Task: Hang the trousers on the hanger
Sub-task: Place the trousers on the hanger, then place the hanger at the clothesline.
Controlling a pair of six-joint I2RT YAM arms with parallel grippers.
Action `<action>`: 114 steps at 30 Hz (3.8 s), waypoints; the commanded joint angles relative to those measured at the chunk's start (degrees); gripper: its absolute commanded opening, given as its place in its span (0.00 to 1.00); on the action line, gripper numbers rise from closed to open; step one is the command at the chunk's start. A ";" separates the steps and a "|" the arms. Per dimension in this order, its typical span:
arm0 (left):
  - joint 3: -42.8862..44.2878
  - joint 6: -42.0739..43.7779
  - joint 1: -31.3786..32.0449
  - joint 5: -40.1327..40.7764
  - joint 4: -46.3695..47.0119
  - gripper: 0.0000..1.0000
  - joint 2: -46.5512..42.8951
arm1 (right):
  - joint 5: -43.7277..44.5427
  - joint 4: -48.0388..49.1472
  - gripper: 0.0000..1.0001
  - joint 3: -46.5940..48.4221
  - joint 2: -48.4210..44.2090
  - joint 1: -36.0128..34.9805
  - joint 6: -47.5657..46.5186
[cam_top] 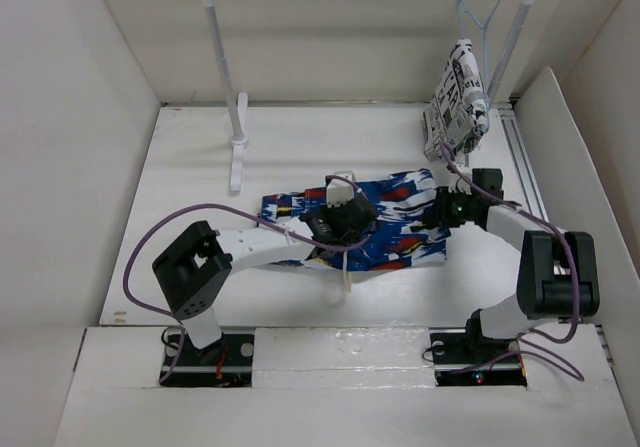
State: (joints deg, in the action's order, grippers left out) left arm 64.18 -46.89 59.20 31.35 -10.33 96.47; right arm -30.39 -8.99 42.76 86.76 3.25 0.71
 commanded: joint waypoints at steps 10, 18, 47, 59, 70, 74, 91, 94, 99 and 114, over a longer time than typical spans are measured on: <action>-1.07 -1.10 2.41 7.32 3.99 0.00 -13.22 | -3.80 -13.66 0.99 5.04 -28.16 -3.05 2.88; 0.06 -1.45 2.41 5.74 4.09 0.00 -13.94 | -6.52 -0.74 0.55 -3.02 -41.93 -23.41 24.71; -3.36 -6.54 2.41 0.11 6.81 0.00 -16.57 | 18.35 32.01 0.62 -12.26 -21.90 -50.97 45.52; -2.66 -6.02 0.14 -2.43 5.32 0.00 -20.00 | 22.13 45.03 0.00 -15.52 -21.53 -54.66 54.65; 6.91 0.13 -4.36 -6.92 3.30 0.59 -28.17 | 22.93 45.03 0.00 -10.69 -26.38 -53.52 57.21; 10.25 2.06 -6.46 -7.97 2.42 0.65 -30.98 | 21.96 48.71 0.00 -9.89 -25.77 -51.85 58.97; 19.15 9.89 -9.98 -0.33 -4.97 0.68 -34.68 | 11.24 56.11 0.00 13.10 -20.59 -39.12 64.07; 15.47 10.59 -9.98 0.19 -3.56 0.69 -33.98 | 10.53 55.31 0.00 17.95 -19.09 -36.65 65.03; 9.48 9.55 -15.84 -7.33 -0.49 0.69 -34.32 | 12.19 50.92 0.00 25.34 -16.63 -29.62 64.33; -6.87 5.41 -17.28 -17.82 -1.54 0.68 -44.51 | 15.28 57.07 0.00 42.92 3.05 -18.01 70.92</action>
State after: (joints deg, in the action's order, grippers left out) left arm 59.13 -39.94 41.95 15.81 -12.69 54.04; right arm -14.37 31.79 77.78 89.93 -15.27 71.90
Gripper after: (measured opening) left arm 0.683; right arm 0.316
